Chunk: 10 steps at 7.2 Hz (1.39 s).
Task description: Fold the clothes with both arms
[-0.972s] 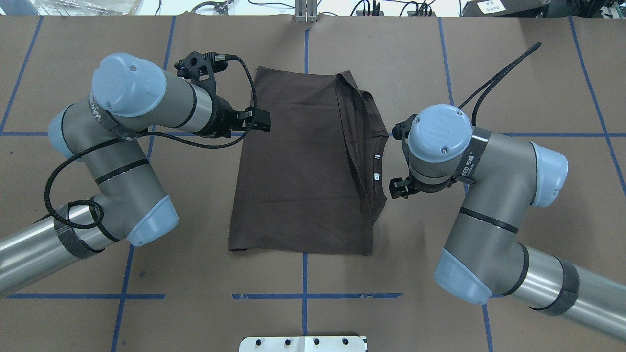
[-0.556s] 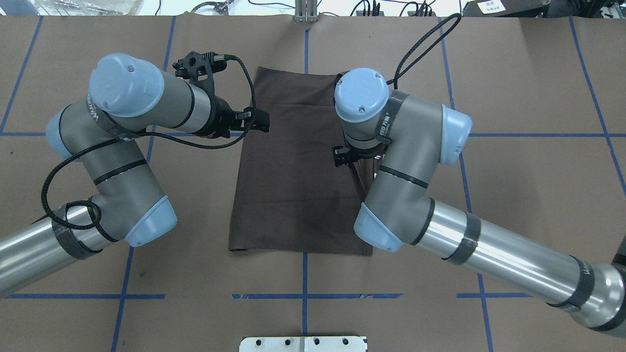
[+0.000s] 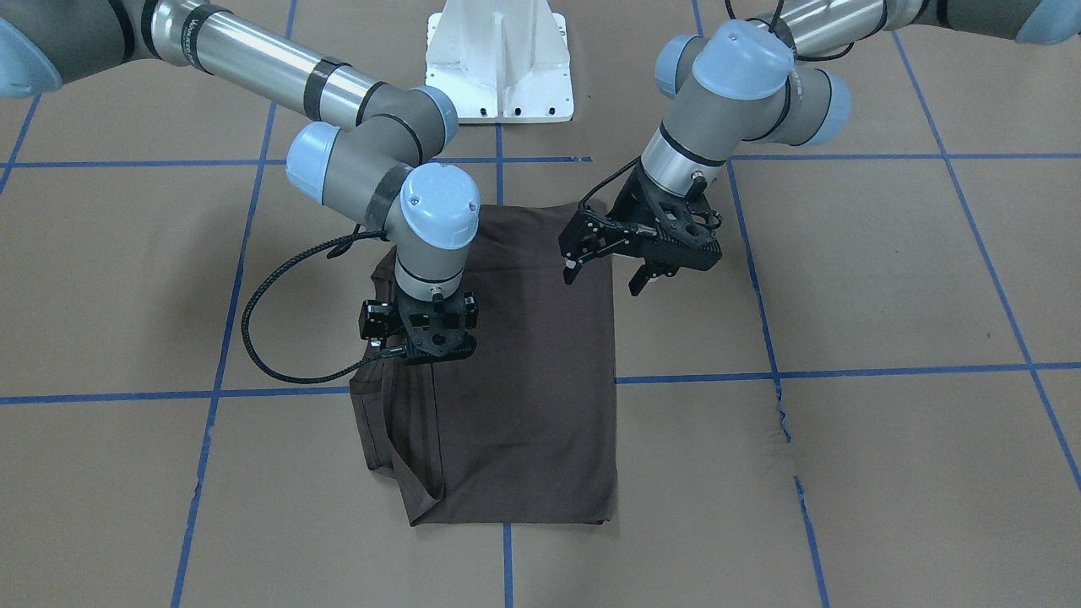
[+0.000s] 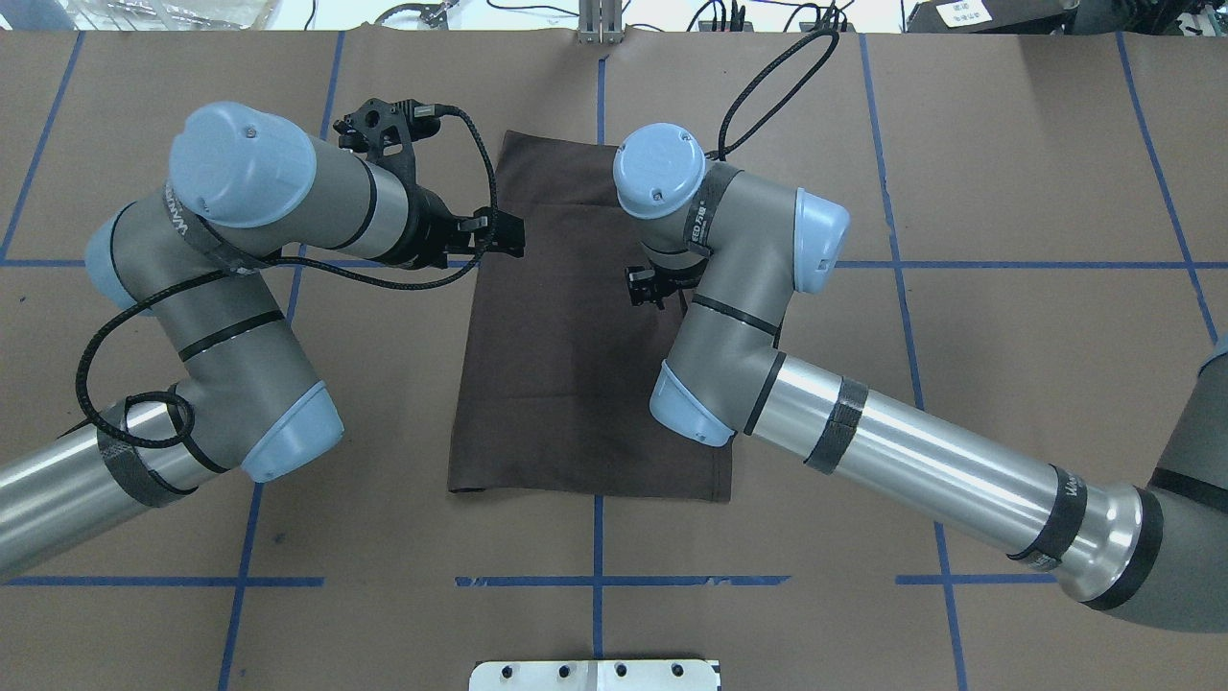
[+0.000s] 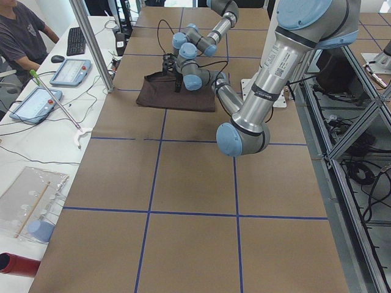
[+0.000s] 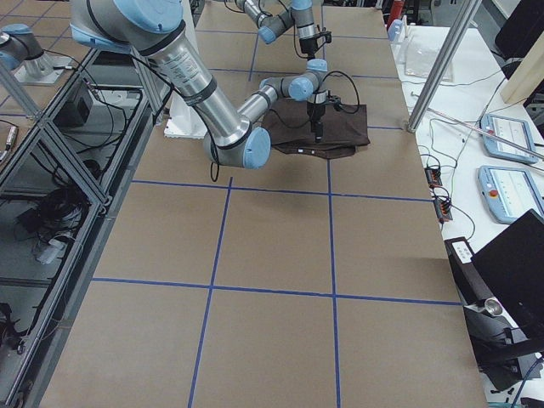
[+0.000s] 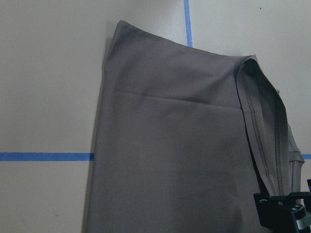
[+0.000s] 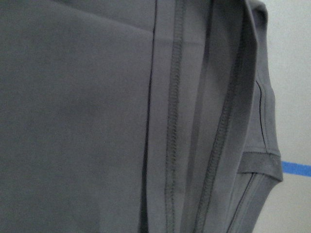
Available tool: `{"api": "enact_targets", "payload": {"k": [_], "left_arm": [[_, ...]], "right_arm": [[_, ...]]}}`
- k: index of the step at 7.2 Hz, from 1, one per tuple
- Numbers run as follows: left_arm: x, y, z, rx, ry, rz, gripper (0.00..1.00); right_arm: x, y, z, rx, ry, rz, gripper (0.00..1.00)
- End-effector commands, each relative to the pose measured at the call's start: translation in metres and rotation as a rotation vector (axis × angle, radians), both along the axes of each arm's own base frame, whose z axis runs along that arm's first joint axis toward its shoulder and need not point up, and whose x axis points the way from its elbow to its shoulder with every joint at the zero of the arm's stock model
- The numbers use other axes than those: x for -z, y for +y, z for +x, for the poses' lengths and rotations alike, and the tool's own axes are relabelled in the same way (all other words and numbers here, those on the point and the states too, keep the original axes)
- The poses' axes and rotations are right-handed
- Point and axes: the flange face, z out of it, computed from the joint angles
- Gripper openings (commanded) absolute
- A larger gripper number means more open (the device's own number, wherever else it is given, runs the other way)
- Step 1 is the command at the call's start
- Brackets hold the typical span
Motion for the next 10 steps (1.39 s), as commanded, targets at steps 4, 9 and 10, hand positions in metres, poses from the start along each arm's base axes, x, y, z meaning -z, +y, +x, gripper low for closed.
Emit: {"api": "enact_targets", "payload": {"k": [4, 9, 10], "left_arm": [[0.004, 0.0, 0.0, 0.001, 0.005, 0.003, 1.0], [0.007, 0.005, -0.003, 0.004, 0.015, -0.012, 1.0], [0.001, 0.02, -0.01, 0.009, 0.047, -0.113, 1.0]], "right_arm": [[-0.041, -0.02, 0.031, -0.009, 0.073, -0.041, 1.0], [-0.004, -0.031, 0.119, 0.022, -0.075, 0.042, 1.0], [0.017, -0.021, 0.125, -0.005, -0.138, 0.019, 1.0]]}}
